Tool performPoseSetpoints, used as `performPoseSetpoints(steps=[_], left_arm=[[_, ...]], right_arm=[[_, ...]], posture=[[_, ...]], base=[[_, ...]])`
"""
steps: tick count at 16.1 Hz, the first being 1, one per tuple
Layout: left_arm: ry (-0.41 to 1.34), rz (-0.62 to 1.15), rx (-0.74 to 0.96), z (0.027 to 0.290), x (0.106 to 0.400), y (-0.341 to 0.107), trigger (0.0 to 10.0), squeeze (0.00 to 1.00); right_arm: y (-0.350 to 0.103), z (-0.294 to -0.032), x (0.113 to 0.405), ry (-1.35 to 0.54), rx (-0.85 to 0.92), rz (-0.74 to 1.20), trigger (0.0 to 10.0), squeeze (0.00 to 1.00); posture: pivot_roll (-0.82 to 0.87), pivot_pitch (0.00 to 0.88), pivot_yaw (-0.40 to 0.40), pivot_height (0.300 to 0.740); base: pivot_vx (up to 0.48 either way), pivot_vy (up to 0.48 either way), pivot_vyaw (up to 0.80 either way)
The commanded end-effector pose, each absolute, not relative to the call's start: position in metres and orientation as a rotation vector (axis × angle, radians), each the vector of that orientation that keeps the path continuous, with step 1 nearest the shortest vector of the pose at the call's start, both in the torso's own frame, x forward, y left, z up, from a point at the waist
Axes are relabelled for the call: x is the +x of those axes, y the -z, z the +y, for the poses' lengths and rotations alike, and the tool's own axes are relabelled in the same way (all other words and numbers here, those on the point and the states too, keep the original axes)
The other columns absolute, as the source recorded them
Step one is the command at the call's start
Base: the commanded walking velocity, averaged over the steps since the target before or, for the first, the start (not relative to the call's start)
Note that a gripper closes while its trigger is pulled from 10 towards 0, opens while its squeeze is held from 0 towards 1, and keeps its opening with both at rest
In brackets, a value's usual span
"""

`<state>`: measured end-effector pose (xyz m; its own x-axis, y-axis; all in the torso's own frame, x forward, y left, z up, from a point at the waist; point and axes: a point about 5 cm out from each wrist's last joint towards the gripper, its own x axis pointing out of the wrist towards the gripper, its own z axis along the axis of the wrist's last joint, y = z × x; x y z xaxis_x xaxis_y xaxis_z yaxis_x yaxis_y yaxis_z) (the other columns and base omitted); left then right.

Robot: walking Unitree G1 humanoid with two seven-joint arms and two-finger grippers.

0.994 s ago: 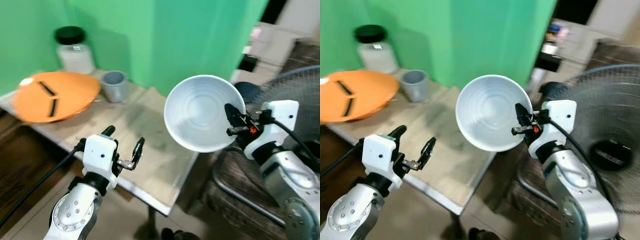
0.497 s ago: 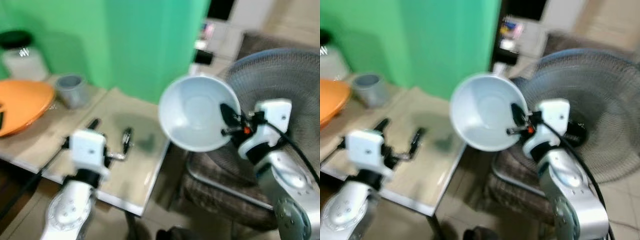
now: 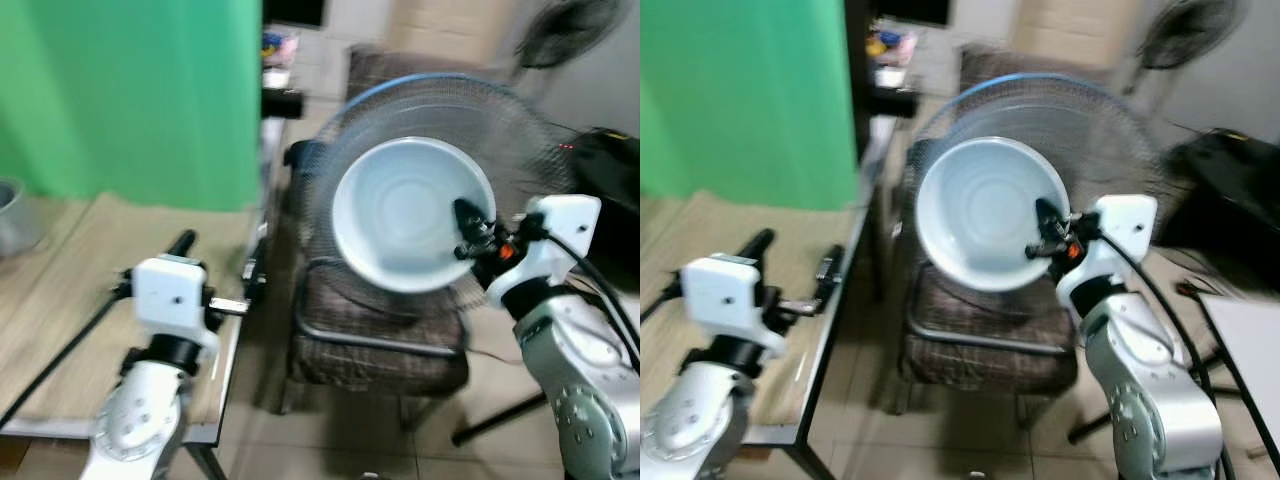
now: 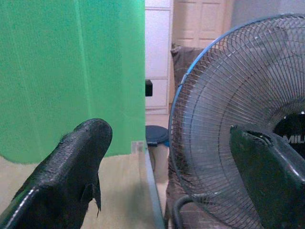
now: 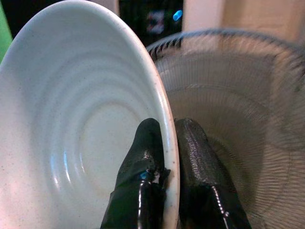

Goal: Setting the table

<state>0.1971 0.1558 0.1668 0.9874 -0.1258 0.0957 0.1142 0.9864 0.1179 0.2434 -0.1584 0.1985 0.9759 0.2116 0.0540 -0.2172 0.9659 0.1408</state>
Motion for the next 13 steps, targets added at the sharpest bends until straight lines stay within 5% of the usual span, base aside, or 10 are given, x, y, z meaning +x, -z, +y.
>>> performPoseSetpoints(steps=[1,13], left_arm=[[0.108,-0.097,0.114,0.158,0.197,-0.166,10.0,0.42],[0.152,-0.084,0.145,0.156,0.209,-0.164,10.0,0.42]], right_arm=[[-0.205,-0.156,0.242,-0.219,0.149,-0.078,10.0,0.0],[-0.199,-0.157,0.238,-0.205,0.106,-0.024,10.0,0.0]], posture=[[0.04,0.0,-0.078,0.74],[0.02,0.0,-0.062,0.74]], base=[[0.0,0.0,-0.8],[0.0,0.0,-0.8]])
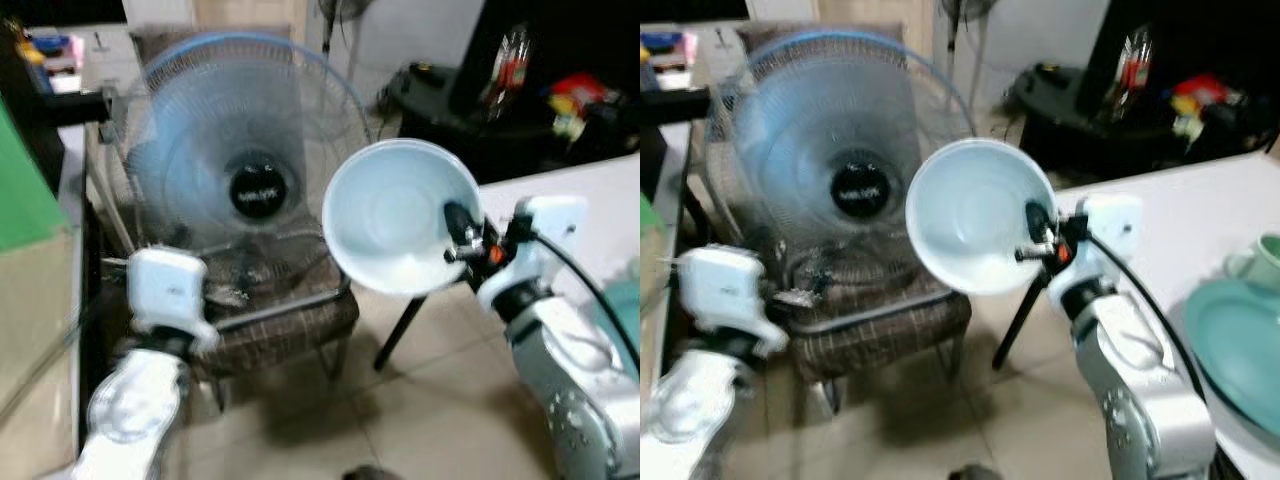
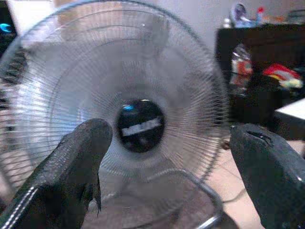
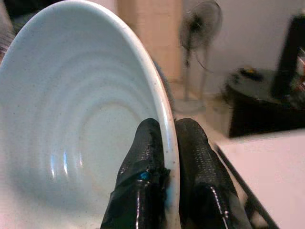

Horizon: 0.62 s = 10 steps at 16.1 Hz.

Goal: Setting the table

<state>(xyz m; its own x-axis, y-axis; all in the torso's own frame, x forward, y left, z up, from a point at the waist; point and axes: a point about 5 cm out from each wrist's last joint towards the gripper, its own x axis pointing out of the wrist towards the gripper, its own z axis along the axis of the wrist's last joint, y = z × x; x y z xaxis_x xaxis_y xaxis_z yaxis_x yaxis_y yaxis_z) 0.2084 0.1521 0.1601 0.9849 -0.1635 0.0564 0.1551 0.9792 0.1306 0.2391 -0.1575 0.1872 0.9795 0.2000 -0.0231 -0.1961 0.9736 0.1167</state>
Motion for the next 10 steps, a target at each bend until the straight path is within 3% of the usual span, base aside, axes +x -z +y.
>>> performPoseSetpoints(steps=[1,5,10], left_arm=[[0.15,-0.084,0.141,0.156,0.209,-0.164,10.0,0.42],[0.141,-0.1,0.127,0.154,0.211,-0.167,10.0,0.41],[0.124,-0.05,0.1,0.154,0.21,-0.159,10.0,0.3]], right_arm=[[-0.2,-0.157,0.238,-0.205,0.105,-0.026,10.0,0.0],[-0.202,-0.16,0.244,-0.193,0.11,-0.032,10.0,0.0],[-0.197,-0.169,0.252,-0.118,0.086,0.02,10.0,0.0]], posture=[[0.02,0.0,-0.067,0.74],[0.04,0.0,-0.087,0.74],[0.03,0.0,-0.1,0.74]], base=[[0.0,0.0,-0.8],[0.0,0.0,-0.8],[0.0,0.0,-0.8]])
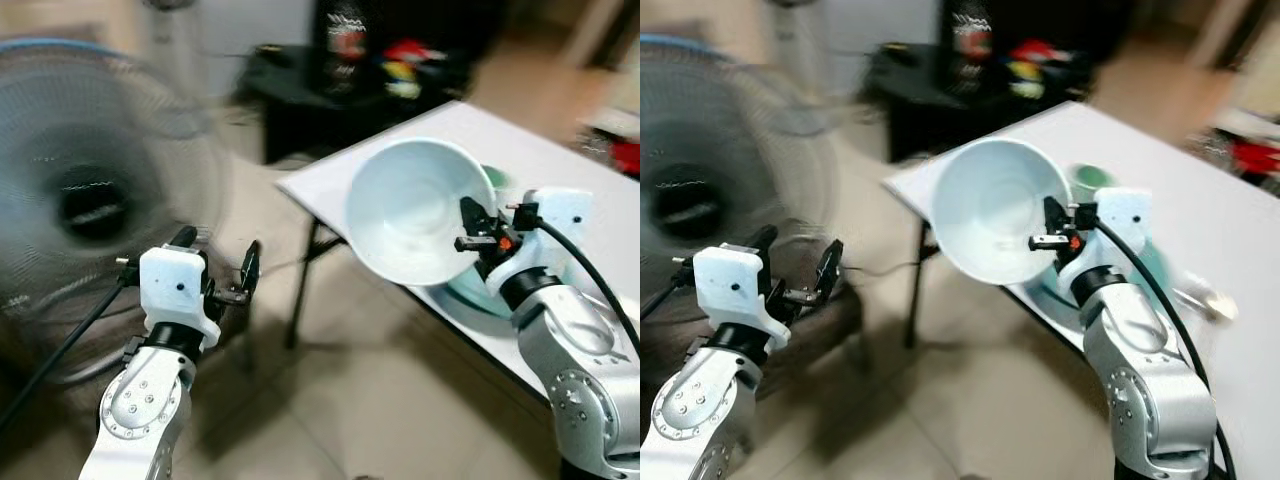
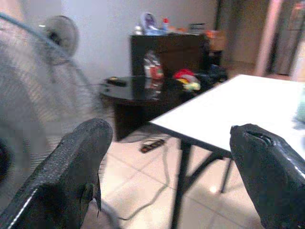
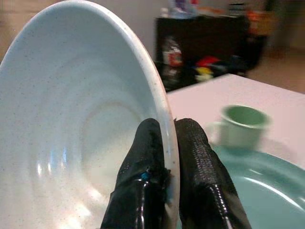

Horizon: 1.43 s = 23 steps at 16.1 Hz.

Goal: Setting the table

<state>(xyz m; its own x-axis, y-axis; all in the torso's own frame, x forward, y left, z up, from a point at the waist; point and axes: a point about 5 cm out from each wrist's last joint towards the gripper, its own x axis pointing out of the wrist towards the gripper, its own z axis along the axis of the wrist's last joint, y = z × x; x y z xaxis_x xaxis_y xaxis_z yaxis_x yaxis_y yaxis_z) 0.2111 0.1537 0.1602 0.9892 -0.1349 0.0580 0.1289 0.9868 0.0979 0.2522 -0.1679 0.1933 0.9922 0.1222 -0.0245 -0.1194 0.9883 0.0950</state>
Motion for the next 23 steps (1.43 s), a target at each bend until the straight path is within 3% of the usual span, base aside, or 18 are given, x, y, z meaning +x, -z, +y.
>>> performPoseSetpoints(steps=[1,3,4,9,14,23], left_arm=[[0.119,-0.047,0.102,0.155,0.209,-0.158,10.0,0.27],[0.107,-0.014,0.108,0.158,0.207,-0.154,10.0,0.2],[0.127,-0.02,0.112,0.157,0.208,-0.155,10.0,0.0],[0.14,-0.028,0.121,0.16,0.212,-0.158,10.0,0.0],[0.122,-0.024,0.124,0.162,0.214,-0.156,10.0,0.0],[0.158,-0.041,0.148,0.167,0.219,-0.163,10.0,0.0]], right_arm=[[-0.197,-0.169,0.253,-0.117,0.085,0.022,10.0,0.0],[-0.199,-0.166,0.254,-0.127,0.076,0.026,10.0,0.0],[-0.2,-0.166,0.253,-0.125,0.081,0.03,10.0,0.0],[-0.192,-0.165,0.256,-0.144,0.074,0.082,10.0,0.0],[-0.187,-0.15,0.264,-0.305,0.105,0.13,10.0,0.0],[-0.175,-0.144,0.275,-0.318,0.186,0.166,10.0,0.0]], posture=[[0.03,0.0,-0.099,0.74],[0.02,0.0,-0.071,0.74],[0.03,0.0,-0.07,0.74],[0.02,0.0,-0.063,0.74],[0.03,0.0,-0.073,0.74],[0.05,0.0,-0.059,0.74]], base=[[0.0,0.0,-0.8],[0.0,0.0,-0.8],[0.0,0.0,-0.8],[0.0,0.0,-0.8],[0.0,0.0,0.0],[0.364,0.0,0.0]])
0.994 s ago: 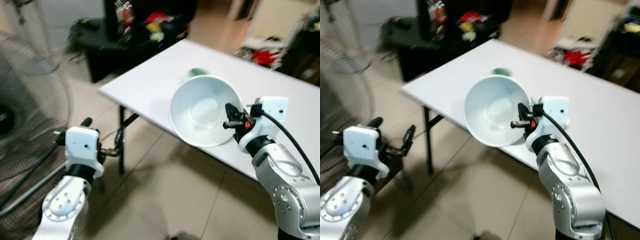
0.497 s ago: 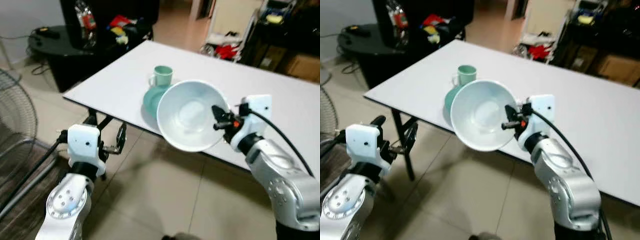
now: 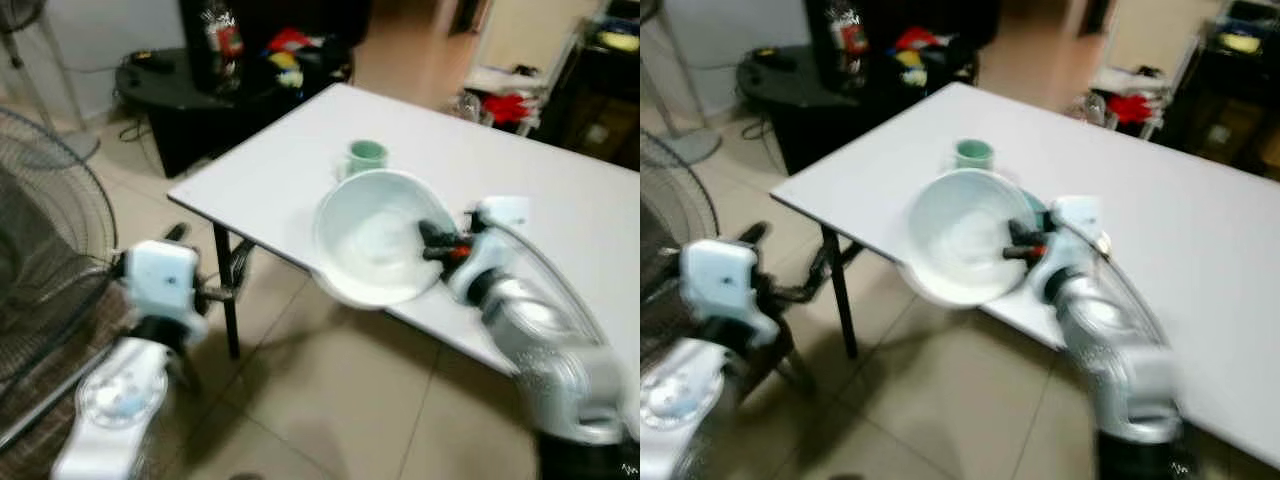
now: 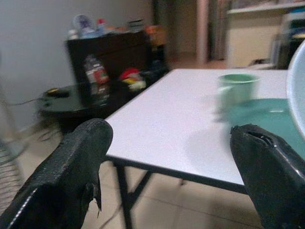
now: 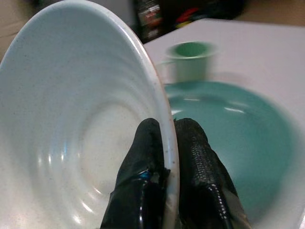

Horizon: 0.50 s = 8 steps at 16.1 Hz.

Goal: Setting the table

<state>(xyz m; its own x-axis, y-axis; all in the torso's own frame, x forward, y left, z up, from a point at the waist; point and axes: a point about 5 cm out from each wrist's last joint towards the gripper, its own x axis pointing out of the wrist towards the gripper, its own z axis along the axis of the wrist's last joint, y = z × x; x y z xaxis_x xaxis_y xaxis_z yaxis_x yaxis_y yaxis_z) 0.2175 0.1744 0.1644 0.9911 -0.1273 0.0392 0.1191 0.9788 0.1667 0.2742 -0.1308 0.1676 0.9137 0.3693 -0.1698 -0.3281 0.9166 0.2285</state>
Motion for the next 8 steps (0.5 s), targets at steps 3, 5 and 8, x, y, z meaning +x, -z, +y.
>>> performPoseSetpoints(steps=[3,5,8], left_arm=[[0.167,-0.04,0.147,0.1661,0.2201,-0.1627,10.0,0.0],[0.176,-0.041,0.147,0.1659,0.2212,-0.1629,10.0,0.0],[0.183,-0.041,0.15,0.1658,0.2227,-0.1631,10.0,0.0]], right_arm=[[-0.1748,-0.1434,0.276,-0.318,0.181,0.171,10.0,0.0],[-0.1752,-0.1425,0.2786,-0.316,0.18,0.171,10.0,0.0],[-0.1761,-0.1418,0.2809,-0.315,0.185,0.168,10.0,0.0]], posture=[[0.05,0.0,-0.057,0.74],[0.05,0.0,-0.056,0.74],[0.05,0.0,-0.054,0.74]], base=[[0.4,0.0,0.0],[0.398,0.0,0.0],[0.399,0.0,0.0]])
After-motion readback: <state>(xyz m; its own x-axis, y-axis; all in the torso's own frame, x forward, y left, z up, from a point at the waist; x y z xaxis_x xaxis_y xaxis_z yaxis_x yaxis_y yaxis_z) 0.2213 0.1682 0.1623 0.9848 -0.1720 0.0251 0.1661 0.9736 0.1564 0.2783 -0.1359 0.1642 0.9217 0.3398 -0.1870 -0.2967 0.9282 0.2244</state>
